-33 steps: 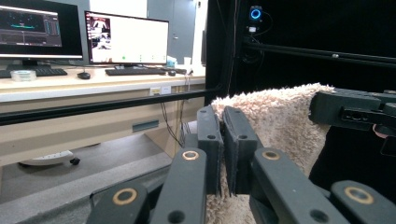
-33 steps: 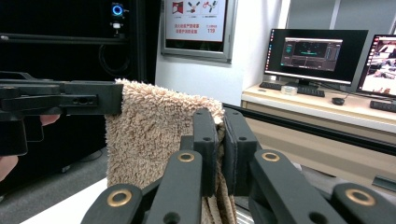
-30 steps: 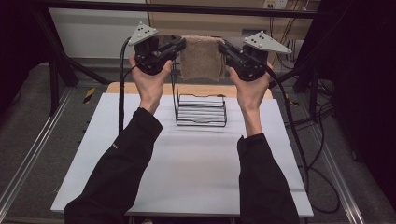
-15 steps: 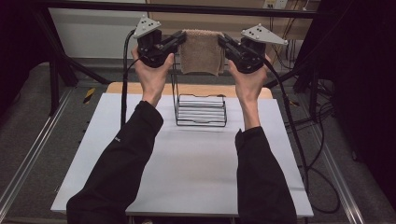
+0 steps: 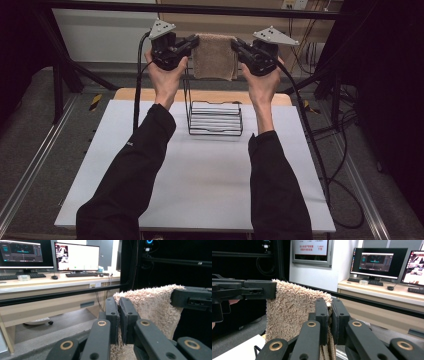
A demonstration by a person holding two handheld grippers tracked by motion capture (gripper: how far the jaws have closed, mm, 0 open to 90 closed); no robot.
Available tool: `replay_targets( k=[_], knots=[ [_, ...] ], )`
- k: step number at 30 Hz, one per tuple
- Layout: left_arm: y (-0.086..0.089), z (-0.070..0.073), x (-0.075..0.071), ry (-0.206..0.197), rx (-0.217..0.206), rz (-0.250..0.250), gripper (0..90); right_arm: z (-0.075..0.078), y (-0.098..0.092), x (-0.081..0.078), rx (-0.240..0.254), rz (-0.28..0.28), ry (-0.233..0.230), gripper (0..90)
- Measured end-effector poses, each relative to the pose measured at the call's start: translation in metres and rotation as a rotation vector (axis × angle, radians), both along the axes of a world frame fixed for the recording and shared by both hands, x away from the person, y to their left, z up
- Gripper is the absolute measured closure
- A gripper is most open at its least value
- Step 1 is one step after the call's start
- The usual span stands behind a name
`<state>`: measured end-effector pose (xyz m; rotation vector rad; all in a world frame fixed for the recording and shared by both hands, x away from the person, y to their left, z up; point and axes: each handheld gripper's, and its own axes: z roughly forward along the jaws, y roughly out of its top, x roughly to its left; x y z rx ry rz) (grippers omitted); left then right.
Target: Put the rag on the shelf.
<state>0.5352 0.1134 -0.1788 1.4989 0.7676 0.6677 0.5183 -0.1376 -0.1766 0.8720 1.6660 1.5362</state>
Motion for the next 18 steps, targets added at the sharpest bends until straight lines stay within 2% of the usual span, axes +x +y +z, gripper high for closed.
replay_targets(
  k=[7, 18],
  knots=[
    [-0.001, -0.011, 0.001, 0.008, 0.016, -0.011, 85.5, -0.010, -0.003, 0.005, -0.004, 0.002, 0.023, 85.3],
    [0.000, -0.029, -0.008, 0.008, 0.067, -0.043, 85.5, -0.033, -0.008, -0.001, -0.009, 0.025, 0.068, 85.2]
  ],
)
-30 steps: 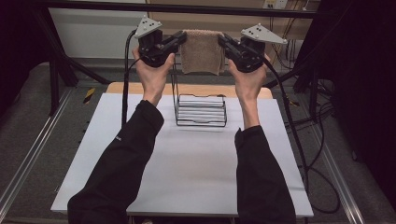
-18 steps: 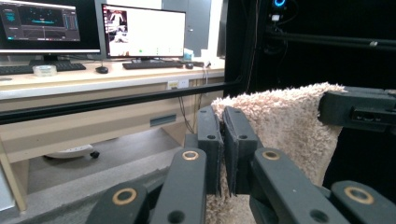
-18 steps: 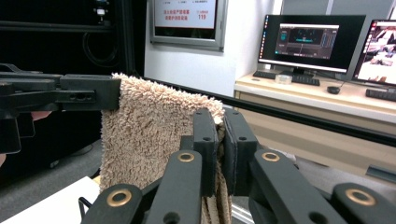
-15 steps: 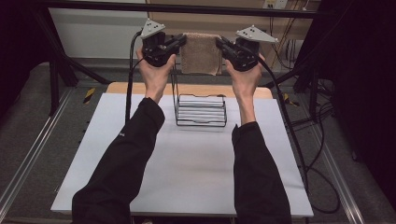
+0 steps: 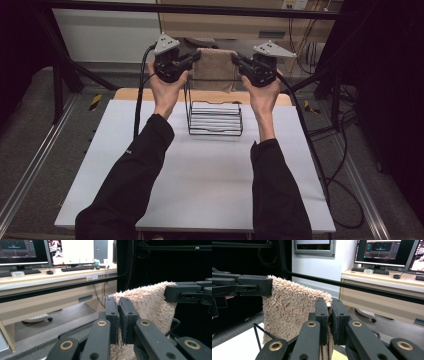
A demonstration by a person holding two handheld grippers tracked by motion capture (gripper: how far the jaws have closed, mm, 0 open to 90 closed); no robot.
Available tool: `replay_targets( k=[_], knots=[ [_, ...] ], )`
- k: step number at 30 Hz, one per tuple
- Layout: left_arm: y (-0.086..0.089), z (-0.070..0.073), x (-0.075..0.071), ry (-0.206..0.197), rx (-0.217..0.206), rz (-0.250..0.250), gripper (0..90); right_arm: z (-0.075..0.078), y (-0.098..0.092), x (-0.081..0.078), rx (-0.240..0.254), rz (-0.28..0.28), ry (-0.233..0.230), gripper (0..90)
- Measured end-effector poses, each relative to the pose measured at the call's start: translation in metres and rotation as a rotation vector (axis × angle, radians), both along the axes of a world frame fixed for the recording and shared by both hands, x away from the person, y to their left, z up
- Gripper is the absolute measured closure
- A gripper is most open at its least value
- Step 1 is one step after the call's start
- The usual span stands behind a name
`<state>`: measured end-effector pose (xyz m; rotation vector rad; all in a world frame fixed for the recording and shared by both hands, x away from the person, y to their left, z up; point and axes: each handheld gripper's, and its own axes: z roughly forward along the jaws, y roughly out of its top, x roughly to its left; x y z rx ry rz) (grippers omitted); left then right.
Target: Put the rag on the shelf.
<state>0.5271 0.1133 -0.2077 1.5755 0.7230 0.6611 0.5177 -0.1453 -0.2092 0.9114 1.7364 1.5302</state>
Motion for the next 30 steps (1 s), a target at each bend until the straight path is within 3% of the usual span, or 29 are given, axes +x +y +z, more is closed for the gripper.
replay_targets(
  k=[26, 30],
  knots=[
    [0.004, -0.016, -0.016, 0.042, 0.035, -0.055, 85.3, -0.014, -0.005, -0.017, -0.040, 0.037, 0.001, 84.8],
    [0.005, -0.018, -0.019, 0.046, 0.037, -0.066, 85.2, -0.015, -0.004, -0.021, -0.075, 0.046, 0.000, 84.6]
  ],
)
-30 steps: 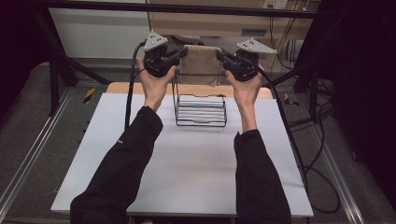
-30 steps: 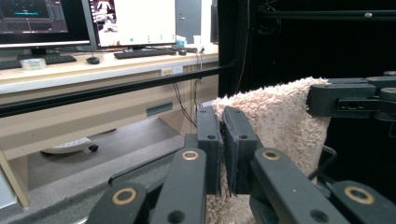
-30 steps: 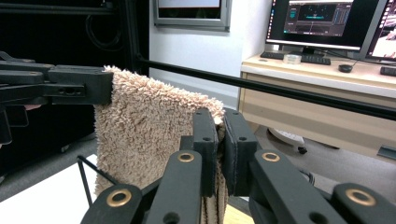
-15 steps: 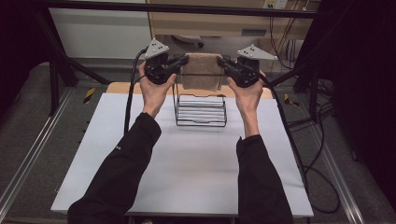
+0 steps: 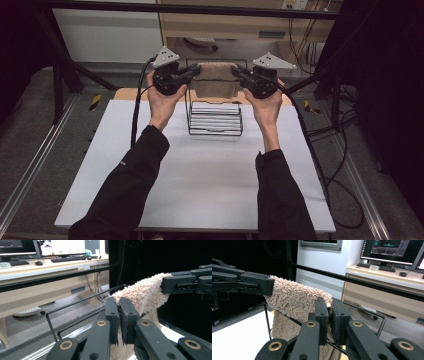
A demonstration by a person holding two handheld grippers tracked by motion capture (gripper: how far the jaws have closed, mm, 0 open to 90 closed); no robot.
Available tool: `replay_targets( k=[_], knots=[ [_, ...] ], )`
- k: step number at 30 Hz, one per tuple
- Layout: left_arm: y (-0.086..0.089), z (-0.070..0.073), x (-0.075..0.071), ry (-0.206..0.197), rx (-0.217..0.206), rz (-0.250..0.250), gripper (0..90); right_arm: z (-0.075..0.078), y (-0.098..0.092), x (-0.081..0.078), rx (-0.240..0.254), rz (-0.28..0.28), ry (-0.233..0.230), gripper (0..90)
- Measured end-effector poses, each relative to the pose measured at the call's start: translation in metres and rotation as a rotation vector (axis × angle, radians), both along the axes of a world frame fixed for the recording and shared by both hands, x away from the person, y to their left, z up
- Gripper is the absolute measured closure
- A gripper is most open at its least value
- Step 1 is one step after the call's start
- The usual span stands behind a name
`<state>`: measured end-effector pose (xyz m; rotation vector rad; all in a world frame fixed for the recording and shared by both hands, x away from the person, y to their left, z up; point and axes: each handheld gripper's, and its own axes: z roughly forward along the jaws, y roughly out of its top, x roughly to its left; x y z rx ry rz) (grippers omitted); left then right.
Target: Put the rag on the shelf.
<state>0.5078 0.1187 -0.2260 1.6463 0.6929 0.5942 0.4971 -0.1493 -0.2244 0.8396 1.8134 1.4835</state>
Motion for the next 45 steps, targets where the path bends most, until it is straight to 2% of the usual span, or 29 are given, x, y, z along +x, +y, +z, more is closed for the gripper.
replay_targets(
  k=[9, 20, 25, 29, 32, 35, 39, 45],
  knots=[
    [0.002, -0.004, -0.007, 0.027, 0.024, -0.025, 84.5, -0.004, -0.001, -0.008, -0.016, 0.008, 0.018, 84.1],
    [0.003, -0.009, -0.011, 0.088, 0.033, -0.031, 82.8, -0.012, -0.001, -0.014, -0.041, 0.018, 0.039, 84.2],
    [0.007, 0.000, -0.014, 0.100, 0.016, -0.040, 75.0, -0.014, -0.002, -0.015, -0.040, 0.023, 0.042, 84.3],
    [0.011, 0.013, -0.015, 0.096, -0.027, -0.041, 73.3, -0.018, -0.002, -0.015, -0.044, 0.026, 0.046, 84.4],
    [0.011, 0.020, -0.013, 0.102, -0.037, -0.032, 74.9, -0.020, -0.002, -0.015, -0.044, 0.029, 0.047, 84.4],
    [0.007, 0.021, -0.008, 0.136, -0.030, -0.037, 80.5, -0.021, -0.003, -0.016, -0.046, 0.033, 0.046, 84.4],
    [0.001, 0.013, -0.003, 0.196, -0.012, -0.065, 87.9, -0.022, -0.003, -0.016, -0.052, 0.036, 0.046, 84.3],
    [0.000, 0.003, -0.006, 0.226, 0.021, -0.099, 89.5, -0.023, -0.002, -0.018, -0.085, 0.042, 0.049, 83.3]
  ],
)
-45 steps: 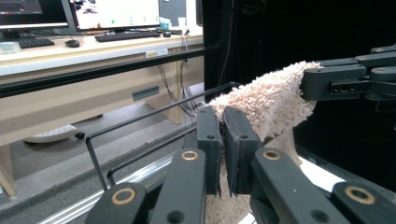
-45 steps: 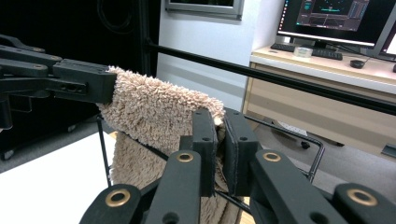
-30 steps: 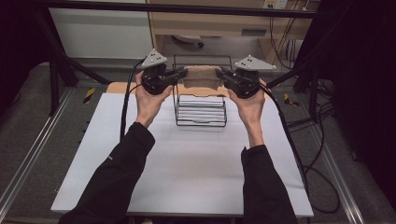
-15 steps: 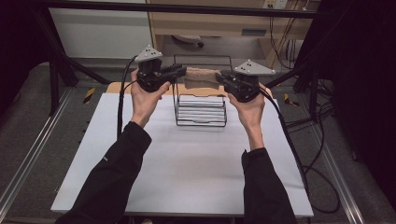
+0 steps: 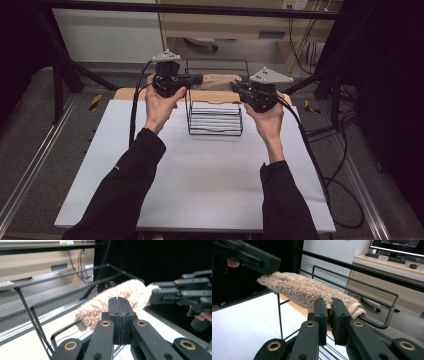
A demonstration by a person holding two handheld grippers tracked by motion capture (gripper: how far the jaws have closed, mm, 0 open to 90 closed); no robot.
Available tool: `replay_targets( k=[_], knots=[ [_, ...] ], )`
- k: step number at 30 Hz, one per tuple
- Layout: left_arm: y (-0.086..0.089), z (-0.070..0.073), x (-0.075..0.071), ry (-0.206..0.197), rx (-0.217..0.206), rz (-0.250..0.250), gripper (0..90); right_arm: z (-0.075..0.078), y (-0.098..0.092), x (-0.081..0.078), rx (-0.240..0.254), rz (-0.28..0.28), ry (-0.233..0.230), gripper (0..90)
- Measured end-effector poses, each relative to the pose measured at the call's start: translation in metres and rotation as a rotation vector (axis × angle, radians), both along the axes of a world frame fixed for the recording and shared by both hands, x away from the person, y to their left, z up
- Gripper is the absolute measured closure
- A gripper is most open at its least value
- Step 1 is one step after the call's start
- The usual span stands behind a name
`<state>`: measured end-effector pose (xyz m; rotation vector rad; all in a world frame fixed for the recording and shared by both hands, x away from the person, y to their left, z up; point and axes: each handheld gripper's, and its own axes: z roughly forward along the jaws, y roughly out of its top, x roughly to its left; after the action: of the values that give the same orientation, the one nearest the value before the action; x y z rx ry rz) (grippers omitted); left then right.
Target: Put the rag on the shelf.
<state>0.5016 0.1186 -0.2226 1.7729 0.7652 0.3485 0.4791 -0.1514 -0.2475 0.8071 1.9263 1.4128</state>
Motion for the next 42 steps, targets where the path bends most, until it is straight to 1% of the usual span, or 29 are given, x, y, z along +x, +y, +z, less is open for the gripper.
replay_targets(
  k=[5, 7, 10, 15, 16, 18, 21, 23, 26, 31, 35, 38, 42],
  knots=[
    [0.000, -0.004, -0.001, 0.001, 0.015, -0.003, 89.6, 0.001, 0.000, -0.001, 0.001, 0.006, 0.012, 79.8],
    [0.000, -0.006, -0.001, 0.002, 0.021, -0.005, 89.7, 0.002, -0.001, -0.002, 0.002, 0.010, 0.015, 75.6],
    [-0.001, -0.009, -0.001, 0.002, 0.031, -0.010, 89.7, 0.004, -0.003, -0.004, 0.007, 0.020, 0.014, 72.4],
    [-0.002, -0.014, 0.000, 0.003, 0.054, -0.013, 89.7, 0.008, -0.006, -0.005, 0.054, 0.033, 0.025, 70.3],
    [-0.003, -0.015, 0.000, 0.004, 0.057, -0.012, 89.7, 0.008, -0.006, -0.005, 0.059, 0.034, 0.025, 70.8],
    [-0.004, -0.017, 0.001, 0.002, 0.070, -0.010, 89.7, 0.007, -0.006, -0.004, 0.062, 0.040, 0.045, 73.7],
    [-0.005, -0.021, 0.001, -0.003, 0.090, -0.009, 89.7, 0.005, -0.004, -0.003, 0.057, 0.045, 0.079, 82.3],
    [-0.006, -0.023, 0.002, -0.005, 0.100, -0.006, 89.7, 0.002, -0.002, -0.001, 0.042, 0.042, 0.104, 87.5],
    [-0.006, -0.028, 0.002, -0.006, 0.111, -0.003, 89.7, -0.002, 0.000, 0.002, 0.010, 0.027, 0.137, 89.9],
    [-0.005, -0.035, 0.006, 0.003, 0.116, 0.008, 89.7, -0.012, -0.002, 0.009, 0.016, -0.003, 0.179, 90.0],
    [-0.006, -0.039, 0.010, 0.005, 0.118, 0.018, 89.6, -0.018, -0.004, 0.016, 0.018, -0.019, 0.184, 90.0],
    [-0.007, -0.041, 0.012, 0.001, 0.118, 0.025, 89.7, -0.020, -0.003, 0.019, 0.019, -0.027, 0.174, 90.0],
    [-0.007, -0.042, 0.011, -0.003, 0.114, 0.022, 89.5, -0.022, -0.002, 0.020, 0.018, -0.029, 0.169, 89.3]
  ],
)
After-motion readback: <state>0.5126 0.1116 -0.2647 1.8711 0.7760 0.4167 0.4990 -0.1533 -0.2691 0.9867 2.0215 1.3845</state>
